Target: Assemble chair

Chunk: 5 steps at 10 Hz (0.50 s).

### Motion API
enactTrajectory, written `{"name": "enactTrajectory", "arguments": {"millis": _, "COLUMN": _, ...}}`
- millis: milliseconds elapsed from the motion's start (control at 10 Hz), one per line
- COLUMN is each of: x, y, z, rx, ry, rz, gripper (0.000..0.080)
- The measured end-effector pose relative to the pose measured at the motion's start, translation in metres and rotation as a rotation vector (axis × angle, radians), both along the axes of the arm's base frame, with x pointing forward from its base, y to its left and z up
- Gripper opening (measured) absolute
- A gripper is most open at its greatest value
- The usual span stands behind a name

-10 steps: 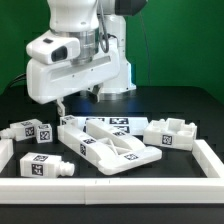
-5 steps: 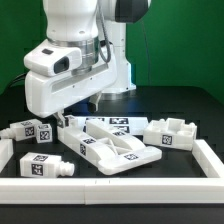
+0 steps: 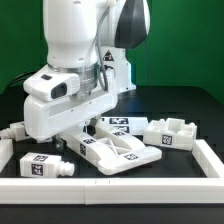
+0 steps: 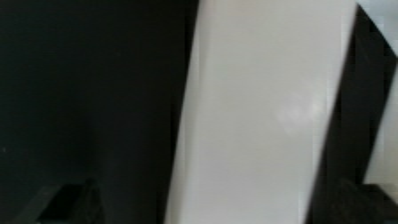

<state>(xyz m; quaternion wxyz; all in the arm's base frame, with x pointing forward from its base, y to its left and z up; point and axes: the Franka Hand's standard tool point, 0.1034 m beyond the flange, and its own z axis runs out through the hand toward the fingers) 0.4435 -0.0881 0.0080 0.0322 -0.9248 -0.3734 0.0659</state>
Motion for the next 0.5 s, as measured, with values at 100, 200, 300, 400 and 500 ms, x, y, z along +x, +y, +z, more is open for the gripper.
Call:
{"name": "enactTrajectory", "arguments": {"millis": 100, "x": -0.0007, "y": -0.0019, "z": -0.0005, "rx": 0.000, "ry": 0.001, "rz": -0.001, "gripper": 0.0649}}
{"name": "enactTrajectory", "arguments": {"millis": 200, "x": -0.0006, "y": -0.0012, "z": -0.0005, "rx": 0.000, "ry": 0.001, "rz": 0.001, "gripper": 0.0649}}
{"name": "enactTrajectory", "arguments": {"millis": 300, "x": -0.0007, "y": -0.0014, "z": -0.0005, "rx": 0.000, "ry": 0.001, "rz": 0.000, "gripper": 0.0560}}
{"name": "enactTrajectory", "arguments": {"millis": 400, "x": -0.0007, "y": -0.0014, "z": -0.0006, "rx": 0.000, "ry": 0.001, "rz": 0.000, "gripper": 0.0356}}
{"name": "enactTrajectory", "arguments": {"millis": 500, "x": -0.0004, "y": -0.0016, "z": -0.0004, "rx": 0.000, "ry": 0.001, "rz": 0.000, "gripper": 0.0356}}
